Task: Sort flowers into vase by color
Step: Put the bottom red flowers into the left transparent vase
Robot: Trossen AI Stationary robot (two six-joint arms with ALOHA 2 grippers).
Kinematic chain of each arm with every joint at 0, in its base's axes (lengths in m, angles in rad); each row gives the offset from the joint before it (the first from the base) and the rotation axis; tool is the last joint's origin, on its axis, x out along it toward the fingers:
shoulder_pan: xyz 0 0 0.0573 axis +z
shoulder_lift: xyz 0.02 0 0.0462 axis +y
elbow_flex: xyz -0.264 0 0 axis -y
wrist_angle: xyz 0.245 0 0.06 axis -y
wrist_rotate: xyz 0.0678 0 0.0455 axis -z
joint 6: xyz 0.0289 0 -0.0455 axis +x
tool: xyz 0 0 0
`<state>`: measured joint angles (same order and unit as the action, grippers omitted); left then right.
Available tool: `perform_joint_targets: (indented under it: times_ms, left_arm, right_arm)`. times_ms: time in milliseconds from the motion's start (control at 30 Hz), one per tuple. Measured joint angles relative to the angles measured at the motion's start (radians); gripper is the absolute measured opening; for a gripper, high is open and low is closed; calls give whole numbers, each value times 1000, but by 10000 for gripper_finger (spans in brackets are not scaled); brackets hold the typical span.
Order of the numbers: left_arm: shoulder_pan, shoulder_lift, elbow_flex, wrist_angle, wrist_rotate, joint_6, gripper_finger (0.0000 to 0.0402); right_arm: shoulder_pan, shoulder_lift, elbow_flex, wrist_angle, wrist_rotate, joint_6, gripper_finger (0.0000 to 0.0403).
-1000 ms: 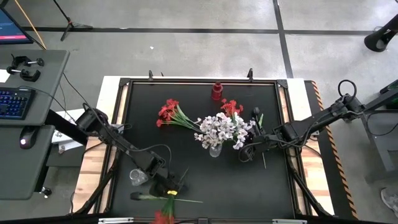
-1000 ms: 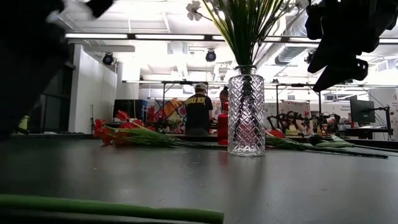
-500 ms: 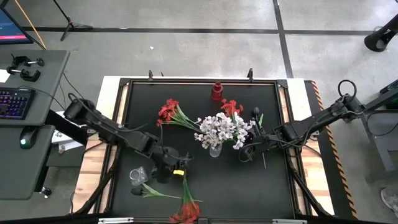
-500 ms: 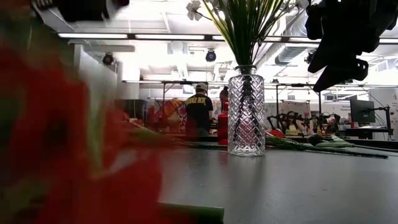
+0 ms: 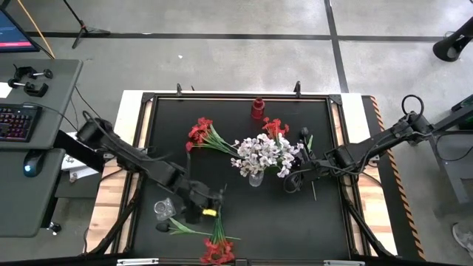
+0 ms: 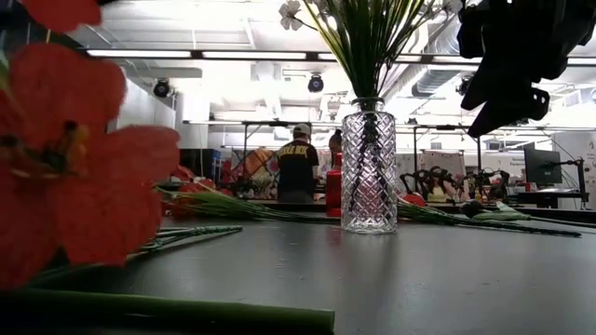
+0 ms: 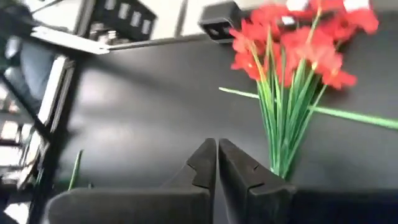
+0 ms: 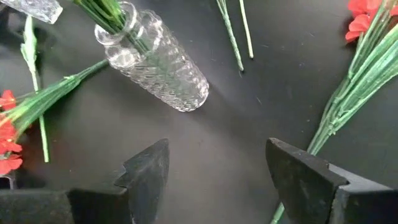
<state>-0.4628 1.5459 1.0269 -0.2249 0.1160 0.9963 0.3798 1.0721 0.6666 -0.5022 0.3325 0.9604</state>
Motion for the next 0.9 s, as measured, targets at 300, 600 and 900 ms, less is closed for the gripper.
perform_joint_targets:
  times_ms: [300, 600, 900]
  left_arm:
    - [-5, 163, 91, -46, -79, 99, 82]
    - [-5, 158, 95, -106, -17, -122, 168]
    - [-5, 197, 47, -115, -41, 88, 193]
  right_arm:
    - [0, 0, 0, -15, -10, 8, 256]
    - [0, 0, 0, -18, -10, 2, 256]
    - [0, 0, 0, -18, -10, 2, 256]
